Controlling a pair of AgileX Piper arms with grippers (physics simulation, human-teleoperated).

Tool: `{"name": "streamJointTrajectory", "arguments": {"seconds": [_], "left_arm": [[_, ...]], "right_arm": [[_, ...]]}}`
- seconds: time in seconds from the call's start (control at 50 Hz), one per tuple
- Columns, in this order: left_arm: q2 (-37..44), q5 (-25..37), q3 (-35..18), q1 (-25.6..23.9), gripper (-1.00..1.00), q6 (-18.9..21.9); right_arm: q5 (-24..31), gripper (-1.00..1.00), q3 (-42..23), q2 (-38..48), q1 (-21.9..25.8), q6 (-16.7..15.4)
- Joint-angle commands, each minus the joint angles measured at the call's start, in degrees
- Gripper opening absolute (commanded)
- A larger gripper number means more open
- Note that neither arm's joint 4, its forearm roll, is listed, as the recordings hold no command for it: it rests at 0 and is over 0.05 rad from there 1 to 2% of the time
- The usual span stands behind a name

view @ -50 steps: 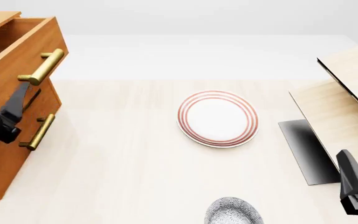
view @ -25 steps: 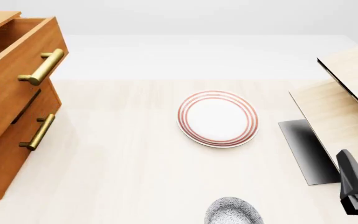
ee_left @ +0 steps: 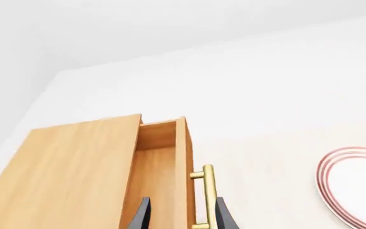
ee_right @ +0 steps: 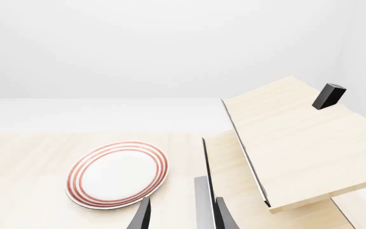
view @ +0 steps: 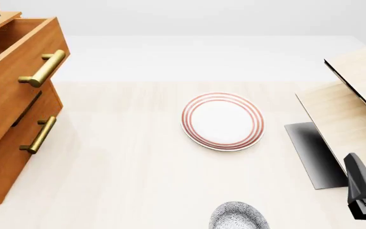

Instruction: Open the top drawer of the cabinet and put the bowl in it.

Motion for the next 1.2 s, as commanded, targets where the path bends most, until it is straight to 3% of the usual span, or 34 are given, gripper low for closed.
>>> {"name": "streamJointTrajectory", "arguments": {"seconds": [0.02,0.24,0.6,0.98,1.2], "left_arm": [[8.86,7.28,-8.56,-0.12,1.0,-5.59],[13.91,13.59,-12.95,2.8,1.0,-6.84],[21.04,18.68,-18.93,1.58,1.0,-11.53],[24.6,19.67,-19.42,2.23,1.0,-15.25],[25.12,18.04,-17.53,2.95,1.0,-15.42]], "right_arm": [[0.07,1.0,0.06,-0.13,0.0,-0.02],[0.07,1.0,0.05,-0.14,0.01,-0.03],[0.07,1.0,0.06,-0.13,0.01,-0.02],[0.07,1.0,0.05,-0.14,0.0,-0.03],[0.07,1.0,0.06,-0.13,0.0,-0.02]]}}
